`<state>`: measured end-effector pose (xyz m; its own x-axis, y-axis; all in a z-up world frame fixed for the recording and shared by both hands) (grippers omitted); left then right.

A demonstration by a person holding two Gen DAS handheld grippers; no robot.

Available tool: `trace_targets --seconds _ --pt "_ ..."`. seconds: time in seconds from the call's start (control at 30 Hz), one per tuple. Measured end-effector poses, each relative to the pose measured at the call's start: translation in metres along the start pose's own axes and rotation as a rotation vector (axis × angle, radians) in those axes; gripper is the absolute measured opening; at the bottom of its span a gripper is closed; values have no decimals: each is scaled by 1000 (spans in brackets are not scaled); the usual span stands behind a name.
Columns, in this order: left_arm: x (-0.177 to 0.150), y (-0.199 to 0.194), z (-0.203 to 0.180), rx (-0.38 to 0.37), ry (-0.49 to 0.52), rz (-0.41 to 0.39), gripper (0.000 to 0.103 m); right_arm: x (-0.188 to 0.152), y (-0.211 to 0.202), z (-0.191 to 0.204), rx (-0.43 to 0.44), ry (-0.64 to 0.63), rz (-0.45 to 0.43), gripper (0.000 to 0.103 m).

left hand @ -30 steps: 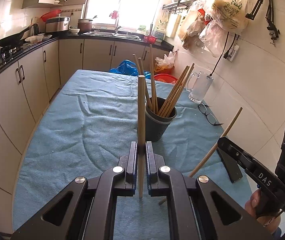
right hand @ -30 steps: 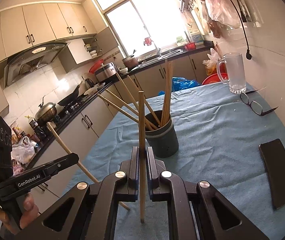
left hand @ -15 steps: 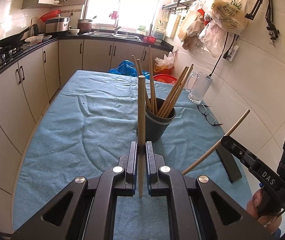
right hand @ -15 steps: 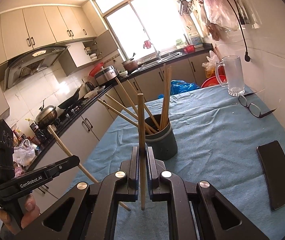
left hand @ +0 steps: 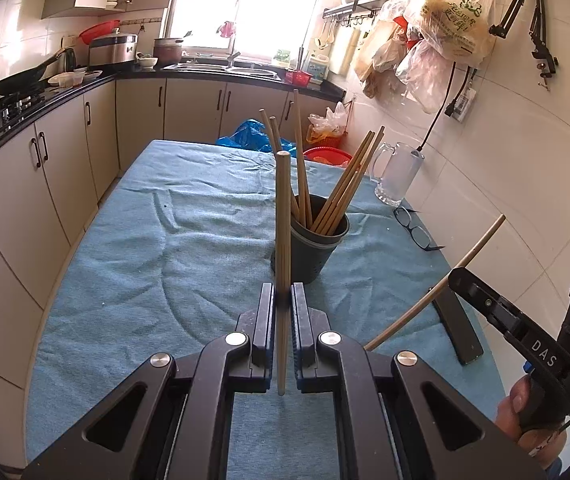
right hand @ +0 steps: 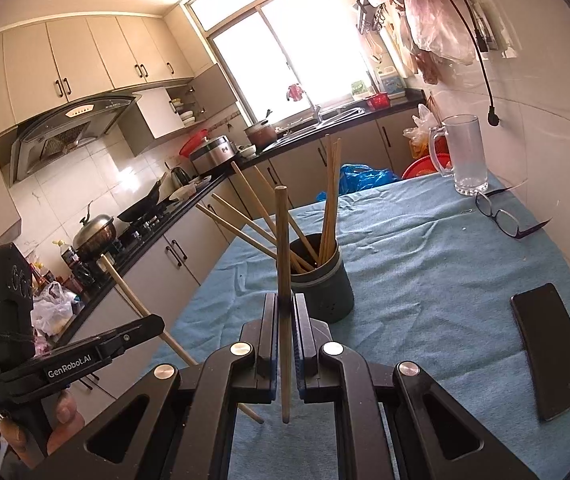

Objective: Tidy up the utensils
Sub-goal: 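Lift both held chopsticks upright and carry them over the black holder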

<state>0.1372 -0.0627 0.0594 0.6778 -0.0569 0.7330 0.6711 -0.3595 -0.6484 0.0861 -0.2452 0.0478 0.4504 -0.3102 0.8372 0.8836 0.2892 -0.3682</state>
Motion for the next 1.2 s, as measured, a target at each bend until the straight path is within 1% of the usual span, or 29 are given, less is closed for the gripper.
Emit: trace_targets --seconds 0.77,1.2 --pt "0 3 -8 1 5 0 7 3 -7 0 -1 4 -12 7" --pt "1 1 -9 21 16 -16 7 7 -11 -1 -7 7 -17 7"
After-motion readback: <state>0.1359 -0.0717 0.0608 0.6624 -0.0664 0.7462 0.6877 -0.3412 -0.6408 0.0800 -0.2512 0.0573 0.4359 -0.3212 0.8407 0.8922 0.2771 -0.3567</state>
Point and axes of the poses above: each gripper's, at about its wrist camera, not at the fingertips, and y roughly the way its jaws point, z to its left, x to its top, the point moved 4 cm from there along y, roughly the way its jaws point, and after that the axes turned 2 degrees about x, right-handed, at the moved point
